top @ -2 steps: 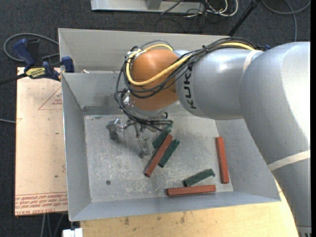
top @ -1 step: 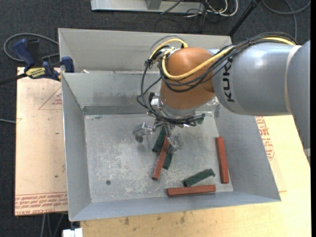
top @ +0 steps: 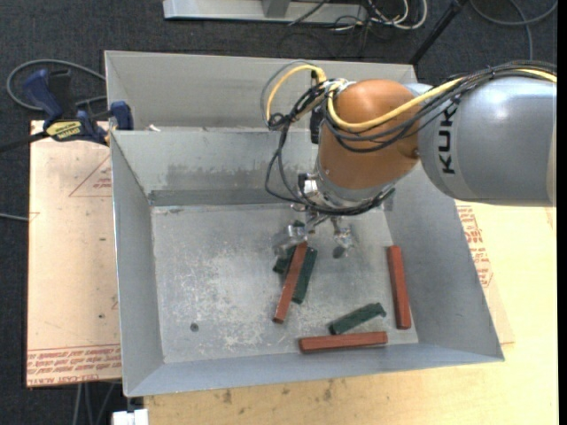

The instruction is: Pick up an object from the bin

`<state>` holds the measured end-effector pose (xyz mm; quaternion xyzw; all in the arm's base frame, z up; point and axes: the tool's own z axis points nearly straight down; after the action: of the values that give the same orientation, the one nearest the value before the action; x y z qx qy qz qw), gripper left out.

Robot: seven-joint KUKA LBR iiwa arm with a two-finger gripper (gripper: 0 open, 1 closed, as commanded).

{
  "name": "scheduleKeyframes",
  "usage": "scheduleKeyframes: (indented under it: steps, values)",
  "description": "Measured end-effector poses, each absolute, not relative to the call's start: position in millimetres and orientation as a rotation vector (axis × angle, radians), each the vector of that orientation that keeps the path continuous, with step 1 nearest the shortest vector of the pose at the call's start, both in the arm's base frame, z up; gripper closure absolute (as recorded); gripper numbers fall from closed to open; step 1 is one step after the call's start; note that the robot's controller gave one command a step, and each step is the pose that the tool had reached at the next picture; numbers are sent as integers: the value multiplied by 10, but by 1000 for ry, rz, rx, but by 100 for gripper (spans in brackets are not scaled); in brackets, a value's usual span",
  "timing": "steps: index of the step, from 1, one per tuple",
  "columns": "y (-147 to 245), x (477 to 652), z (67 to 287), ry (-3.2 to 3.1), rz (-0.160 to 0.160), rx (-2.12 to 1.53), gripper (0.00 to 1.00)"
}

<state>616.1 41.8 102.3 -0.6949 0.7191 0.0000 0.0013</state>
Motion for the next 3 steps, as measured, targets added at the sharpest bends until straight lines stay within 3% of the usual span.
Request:
scheduleKeyframes:
  steps: [1, 2, 3]
  values:
    - [590, 6095, 705, 2067, 2, -2362, 0]
    - [599, 6102, 712, 2074, 2, -2356, 0]
    - [597, 6118, 746, 2074, -1, -2354, 100]
